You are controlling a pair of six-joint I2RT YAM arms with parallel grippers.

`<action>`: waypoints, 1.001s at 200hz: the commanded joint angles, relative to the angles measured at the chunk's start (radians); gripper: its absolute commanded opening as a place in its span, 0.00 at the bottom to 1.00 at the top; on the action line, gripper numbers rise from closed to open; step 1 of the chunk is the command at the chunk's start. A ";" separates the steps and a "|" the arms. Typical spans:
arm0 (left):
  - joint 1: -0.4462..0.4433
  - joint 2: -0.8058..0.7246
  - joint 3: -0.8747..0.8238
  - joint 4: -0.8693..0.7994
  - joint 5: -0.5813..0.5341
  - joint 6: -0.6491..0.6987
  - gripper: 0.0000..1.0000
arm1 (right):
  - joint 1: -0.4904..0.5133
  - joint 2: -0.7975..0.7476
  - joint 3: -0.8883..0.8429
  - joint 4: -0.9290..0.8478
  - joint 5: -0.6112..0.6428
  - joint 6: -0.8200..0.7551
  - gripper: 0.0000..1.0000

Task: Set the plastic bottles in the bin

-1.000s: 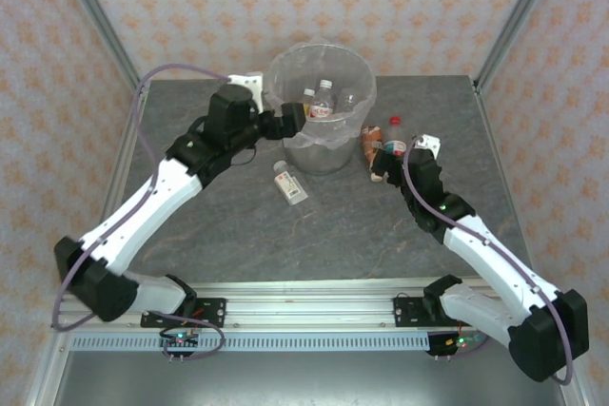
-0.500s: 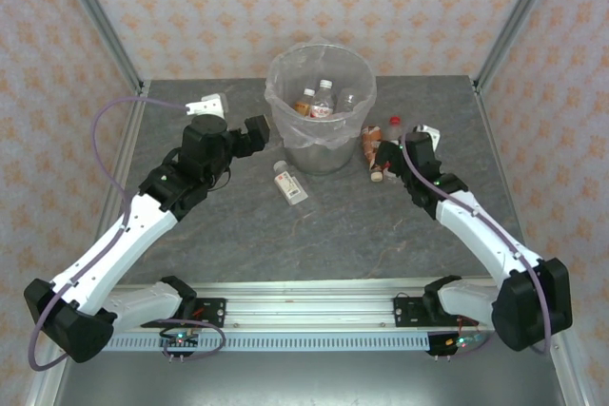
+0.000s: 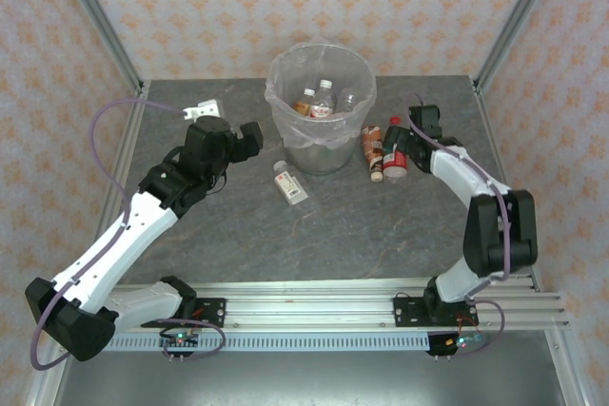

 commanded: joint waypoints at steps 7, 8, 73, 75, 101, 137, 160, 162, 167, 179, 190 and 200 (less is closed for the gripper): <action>0.020 0.008 0.035 0.000 0.040 0.070 1.00 | -0.004 0.109 0.080 -0.102 -0.088 -0.096 0.93; 0.021 0.008 0.033 0.004 0.043 0.072 1.00 | -0.004 0.111 0.083 -0.103 -0.088 -0.097 0.92; 0.035 -0.058 -0.128 0.291 0.334 0.164 1.00 | -0.006 0.280 0.175 -0.162 -0.065 -0.056 0.78; 0.035 -0.057 -0.129 0.289 0.331 0.164 1.00 | -0.006 0.283 0.176 -0.160 -0.064 -0.057 0.78; 0.038 -0.026 -0.085 0.216 0.256 0.124 1.00 | -0.006 0.310 0.189 -0.182 -0.058 -0.050 0.73; 0.043 -0.019 -0.117 0.268 0.310 -0.008 1.00 | -0.006 0.306 0.175 -0.187 -0.039 -0.046 0.73; 0.043 -0.003 -0.114 0.263 0.407 0.026 1.00 | -0.006 0.321 0.187 -0.209 -0.040 -0.047 0.76; 0.041 -0.003 -0.113 0.260 0.411 0.034 1.00 | -0.006 0.323 0.189 -0.210 -0.043 -0.048 0.76; 0.039 -0.006 -0.109 0.252 0.414 0.050 1.00 | -0.006 0.329 0.193 -0.216 -0.048 -0.051 0.76; 0.038 -0.016 -0.094 0.230 0.390 0.069 1.00 | -0.006 0.337 0.202 -0.224 -0.049 -0.051 0.74; 0.038 -0.028 -0.080 0.200 0.354 0.080 1.00 | -0.006 0.335 0.200 -0.227 -0.048 -0.052 0.72; 0.037 -0.037 -0.073 0.175 0.308 0.082 1.00 | -0.006 0.326 0.189 -0.219 -0.042 -0.050 0.69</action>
